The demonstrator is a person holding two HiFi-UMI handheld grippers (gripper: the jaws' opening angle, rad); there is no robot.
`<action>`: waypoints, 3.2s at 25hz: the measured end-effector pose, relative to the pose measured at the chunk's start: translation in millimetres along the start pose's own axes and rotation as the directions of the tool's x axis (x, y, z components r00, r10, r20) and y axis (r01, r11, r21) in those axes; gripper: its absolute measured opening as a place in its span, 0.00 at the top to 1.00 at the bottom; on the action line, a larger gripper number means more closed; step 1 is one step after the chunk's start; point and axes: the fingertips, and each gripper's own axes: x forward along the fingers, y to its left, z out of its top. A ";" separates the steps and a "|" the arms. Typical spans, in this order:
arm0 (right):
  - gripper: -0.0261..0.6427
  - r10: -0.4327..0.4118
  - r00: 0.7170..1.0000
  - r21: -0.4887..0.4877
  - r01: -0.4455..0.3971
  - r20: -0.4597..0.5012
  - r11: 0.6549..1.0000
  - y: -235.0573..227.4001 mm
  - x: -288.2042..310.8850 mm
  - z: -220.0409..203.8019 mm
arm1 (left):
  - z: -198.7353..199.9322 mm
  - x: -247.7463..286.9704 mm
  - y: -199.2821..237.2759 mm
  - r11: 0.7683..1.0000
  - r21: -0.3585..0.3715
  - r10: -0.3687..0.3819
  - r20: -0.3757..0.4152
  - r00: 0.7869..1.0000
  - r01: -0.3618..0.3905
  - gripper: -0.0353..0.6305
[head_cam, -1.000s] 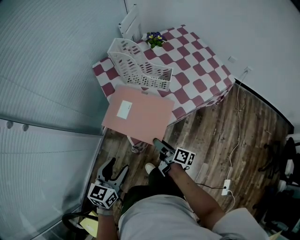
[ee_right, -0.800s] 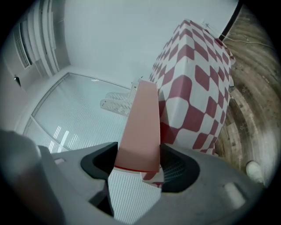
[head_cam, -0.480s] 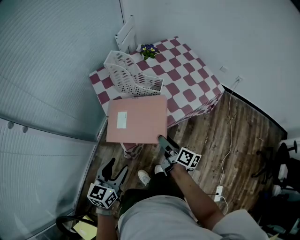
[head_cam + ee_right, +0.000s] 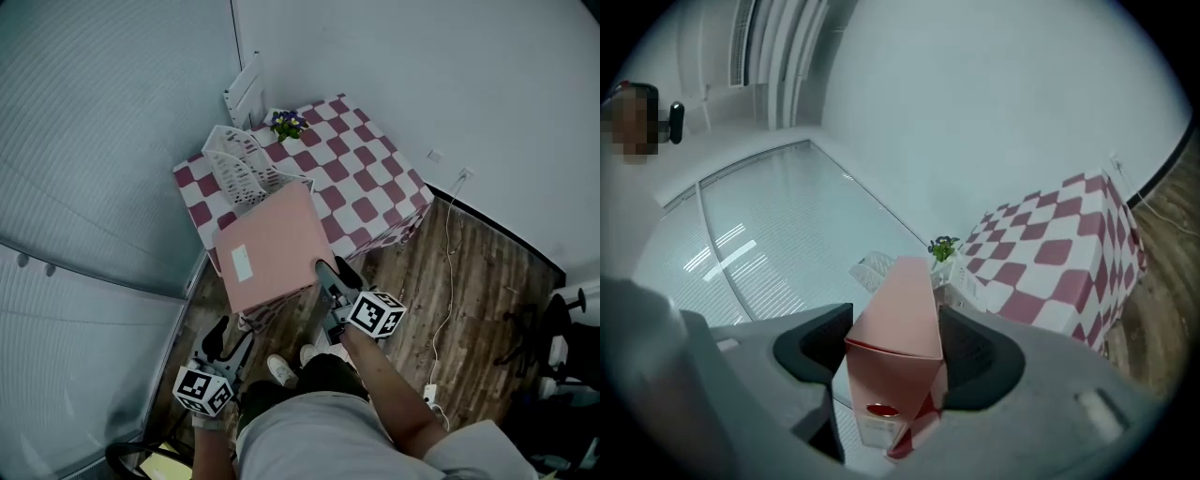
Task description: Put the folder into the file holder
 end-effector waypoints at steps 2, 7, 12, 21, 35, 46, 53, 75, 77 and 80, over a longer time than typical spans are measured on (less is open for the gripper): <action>0.53 0.020 1.000 -0.055 -0.020 0.002 0.998 9.6 6.1 12.5 | 6.1 3.7 0.0 1.000 0.001 0.001 0.012 1.000 -0.001 0.59; 0.53 0.083 0.996 -0.207 -0.085 -0.019 0.975 36.3 23.3 37.1 | 19.9 10.0 -1.4 1.000 0.007 0.002 0.044 0.999 -0.002 0.59; 0.53 0.164 0.984 -0.354 -0.177 -0.065 0.918 68.8 40.3 46.4 | 26.2 8.7 1.4 1.000 0.006 0.020 0.068 0.998 -0.021 0.59; 0.53 0.303 0.947 -0.514 -0.315 -0.109 0.798 116.7 47.6 35.1 | 26.7 -8.5 5.0 0.998 -0.003 0.069 0.102 0.992 -0.069 0.59; 0.51 0.164 0.958 -0.630 -0.280 -0.237 0.724 108.7 56.3 -59.7 | 17.6 -43.0 17.2 0.995 -0.022 0.099 0.114 0.989 -0.097 0.59; 0.51 0.085 0.975 -0.703 -0.207 -0.205 0.680 107.6 68.4 -95.9 | 7.2 -64.5 46.3 0.997 -0.027 0.071 0.102 0.992 -0.068 0.59; 0.55 0.093 0.979 -0.720 -0.195 -0.180 0.666 115.2 71.9 -88.5 | 8.3 -60.8 60.8 1.000 0.001 0.016 0.096 0.995 -0.016 0.59; 0.55 0.286 0.927 -0.671 -0.373 -0.242 0.641 91.0 25.3 79.3 | 56.5 69.0 4.9 0.998 0.044 -0.049 0.086 0.995 0.045 0.59; 0.55 0.311 0.915 -0.661 -0.402 -0.258 0.633 82.6 23.9 98.9 | 62.5 88.9 -3.9 0.999 0.043 -0.033 0.092 0.995 0.030 0.59; 0.55 0.341 0.900 -0.645 -0.434 -0.272 0.629 67.0 23.0 129.3 | 71.0 119.2 -18.7 0.999 0.042 -0.010 0.106 0.994 0.006 0.59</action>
